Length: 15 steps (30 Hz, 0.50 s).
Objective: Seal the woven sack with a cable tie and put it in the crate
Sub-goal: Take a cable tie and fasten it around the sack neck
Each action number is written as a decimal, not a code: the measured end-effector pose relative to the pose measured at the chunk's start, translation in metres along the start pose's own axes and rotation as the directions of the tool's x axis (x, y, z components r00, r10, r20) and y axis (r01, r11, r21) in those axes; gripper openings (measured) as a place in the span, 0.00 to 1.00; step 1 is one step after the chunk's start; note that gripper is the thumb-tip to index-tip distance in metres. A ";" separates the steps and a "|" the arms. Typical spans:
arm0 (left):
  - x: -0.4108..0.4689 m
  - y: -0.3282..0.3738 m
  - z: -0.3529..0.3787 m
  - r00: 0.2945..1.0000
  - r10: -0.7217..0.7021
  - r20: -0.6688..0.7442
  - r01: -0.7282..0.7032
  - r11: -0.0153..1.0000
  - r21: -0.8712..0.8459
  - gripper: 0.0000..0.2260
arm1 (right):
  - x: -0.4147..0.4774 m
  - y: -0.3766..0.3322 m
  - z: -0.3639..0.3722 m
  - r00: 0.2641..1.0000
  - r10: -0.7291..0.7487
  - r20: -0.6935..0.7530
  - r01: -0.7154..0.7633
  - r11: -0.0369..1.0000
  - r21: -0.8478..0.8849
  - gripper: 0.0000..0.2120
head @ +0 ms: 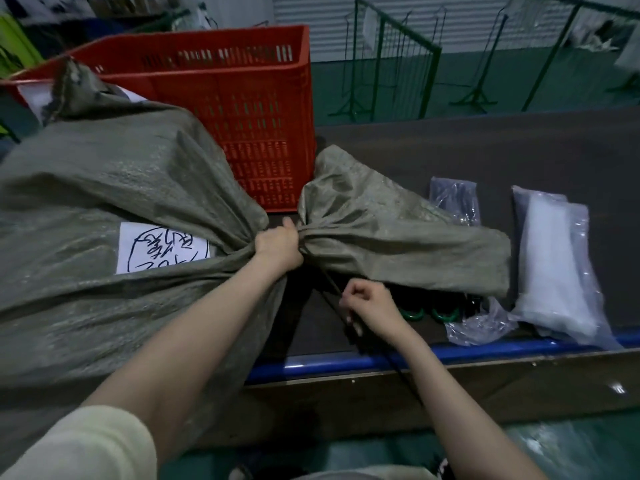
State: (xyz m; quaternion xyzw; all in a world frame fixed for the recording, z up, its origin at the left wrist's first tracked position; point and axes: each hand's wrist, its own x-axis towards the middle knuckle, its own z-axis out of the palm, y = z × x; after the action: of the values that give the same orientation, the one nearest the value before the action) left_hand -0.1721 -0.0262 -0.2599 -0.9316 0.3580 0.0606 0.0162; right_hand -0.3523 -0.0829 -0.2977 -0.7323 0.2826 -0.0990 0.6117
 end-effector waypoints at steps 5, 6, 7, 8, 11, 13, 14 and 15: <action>0.019 -0.018 -0.014 0.987 -0.136 0.088 0.154 0.958 -0.243 0.15 | -0.006 0.008 0.006 0.936 0.297 0.186 -0.249 0.937 -0.247 0.09; 0.020 -0.020 -0.016 0.984 -0.146 0.100 0.168 0.949 -0.268 0.14 | -0.004 0.009 0.009 0.923 0.338 0.183 -0.283 0.920 -0.271 0.09; 0.022 -0.021 -0.018 0.981 -0.158 0.113 0.184 0.939 -0.289 0.13 | -0.001 0.011 0.011 0.915 0.368 0.165 -0.313 0.906 -0.285 0.08; 0.023 -0.022 -0.019 0.977 -0.170 0.125 0.202 0.929 -0.309 0.15 | 0.003 0.011 0.015 0.909 0.393 0.137 -0.346 0.896 -0.277 0.08; 0.023 -0.023 -0.021 0.969 -0.196 0.150 0.238 0.903 -0.358 0.18 | 0.024 0.009 0.031 0.881 0.468 0.073 -0.450 0.874 -0.182 0.07; 0.023 -0.023 -0.023 0.967 -0.203 0.151 0.246 0.893 -0.376 0.17 | 0.043 0.008 0.044 0.872 0.486 0.063 -0.474 0.869 -0.144 0.10; 0.023 -0.024 -0.025 0.967 -0.207 0.151 0.251 0.887 -0.389 0.17 | 0.052 0.007 0.051 0.867 0.494 0.060 -0.487 0.867 -0.104 0.11; 0.023 -0.025 -0.025 0.966 -0.212 0.150 0.255 0.878 -0.404 0.17 | 0.062 0.006 0.058 0.858 0.510 0.053 -0.509 0.860 -0.042 0.12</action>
State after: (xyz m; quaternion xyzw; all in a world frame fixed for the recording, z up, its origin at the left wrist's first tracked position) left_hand -0.1360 -0.0242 -0.2377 -0.9452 0.2203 0.1807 -0.1593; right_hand -0.2748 -0.0679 -0.3293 -0.6424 0.4481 0.0929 0.6148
